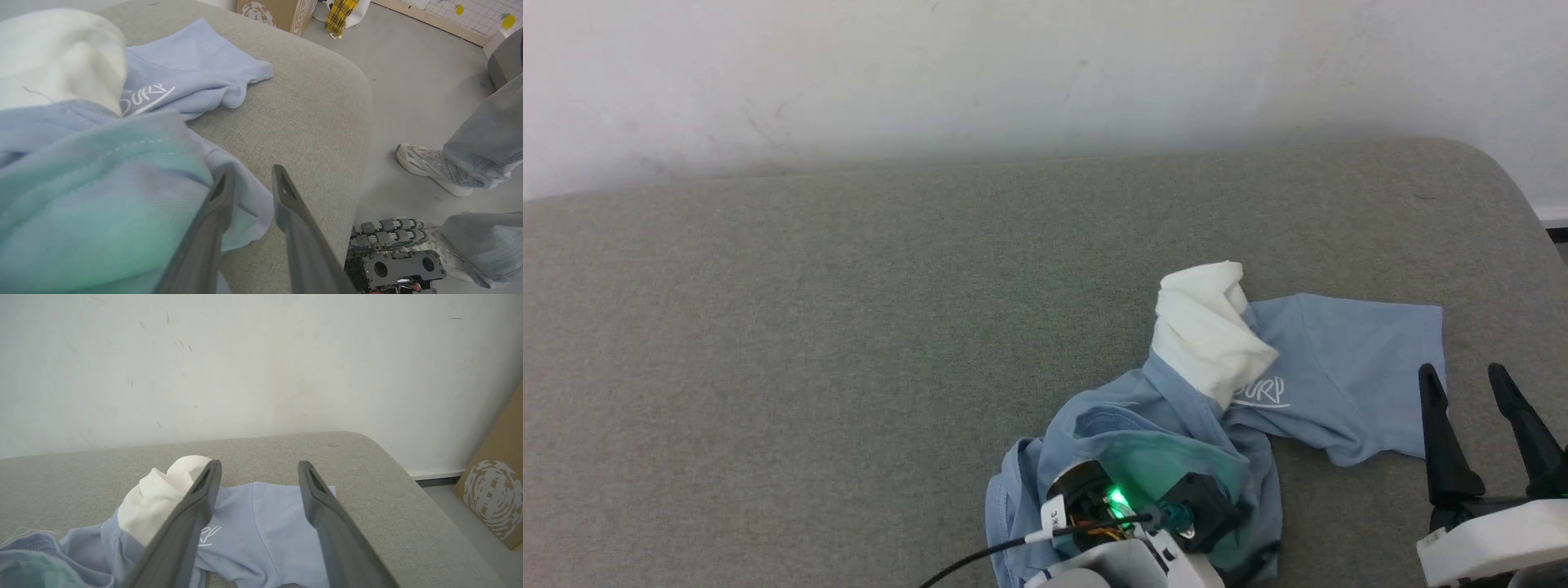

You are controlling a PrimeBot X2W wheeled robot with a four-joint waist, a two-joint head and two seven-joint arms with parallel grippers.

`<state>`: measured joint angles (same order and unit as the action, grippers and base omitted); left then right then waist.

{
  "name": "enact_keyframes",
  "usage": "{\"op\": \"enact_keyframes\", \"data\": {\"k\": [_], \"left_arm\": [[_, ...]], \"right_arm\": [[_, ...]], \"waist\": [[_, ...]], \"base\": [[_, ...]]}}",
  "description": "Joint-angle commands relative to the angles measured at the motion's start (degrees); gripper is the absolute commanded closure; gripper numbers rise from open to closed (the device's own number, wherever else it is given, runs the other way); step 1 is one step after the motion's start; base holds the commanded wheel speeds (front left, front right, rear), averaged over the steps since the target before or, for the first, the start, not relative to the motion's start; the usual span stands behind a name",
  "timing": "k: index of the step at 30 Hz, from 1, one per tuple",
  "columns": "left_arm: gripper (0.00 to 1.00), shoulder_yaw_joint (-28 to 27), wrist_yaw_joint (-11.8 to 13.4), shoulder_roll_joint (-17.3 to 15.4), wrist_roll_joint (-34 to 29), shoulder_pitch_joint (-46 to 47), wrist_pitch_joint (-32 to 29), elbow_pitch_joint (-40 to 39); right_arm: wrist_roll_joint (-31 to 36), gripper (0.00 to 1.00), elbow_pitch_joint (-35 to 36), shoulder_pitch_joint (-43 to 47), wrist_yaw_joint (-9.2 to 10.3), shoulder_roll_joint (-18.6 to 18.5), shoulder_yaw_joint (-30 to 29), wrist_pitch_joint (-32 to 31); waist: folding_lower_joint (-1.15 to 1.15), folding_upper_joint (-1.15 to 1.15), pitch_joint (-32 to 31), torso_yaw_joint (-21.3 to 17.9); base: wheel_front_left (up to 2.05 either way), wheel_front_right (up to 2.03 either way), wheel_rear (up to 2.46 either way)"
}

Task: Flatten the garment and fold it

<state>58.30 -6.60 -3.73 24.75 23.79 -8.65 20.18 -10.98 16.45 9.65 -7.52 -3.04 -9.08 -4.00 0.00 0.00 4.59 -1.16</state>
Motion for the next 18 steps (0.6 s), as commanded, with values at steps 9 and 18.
{"op": "enact_keyframes", "data": {"k": [9,18], "left_arm": [[0.00,-1.8,2.0,-5.1,-0.6,-1.0,2.3,-10.7],[0.00,-7.3,2.2,-14.4,2.8,5.0,-9.4,-15.4]], "right_arm": [[-0.6,0.00,0.0,0.4,0.03,0.2,-1.0,0.2],[-0.7,0.00,-0.4,0.2,0.03,0.2,-0.5,0.2]], "waist": [[0.00,0.00,-0.4,1.0],[0.00,0.00,-0.4,2.0]], "base": [[0.00,0.00,0.00],[0.00,0.00,0.00]]}}
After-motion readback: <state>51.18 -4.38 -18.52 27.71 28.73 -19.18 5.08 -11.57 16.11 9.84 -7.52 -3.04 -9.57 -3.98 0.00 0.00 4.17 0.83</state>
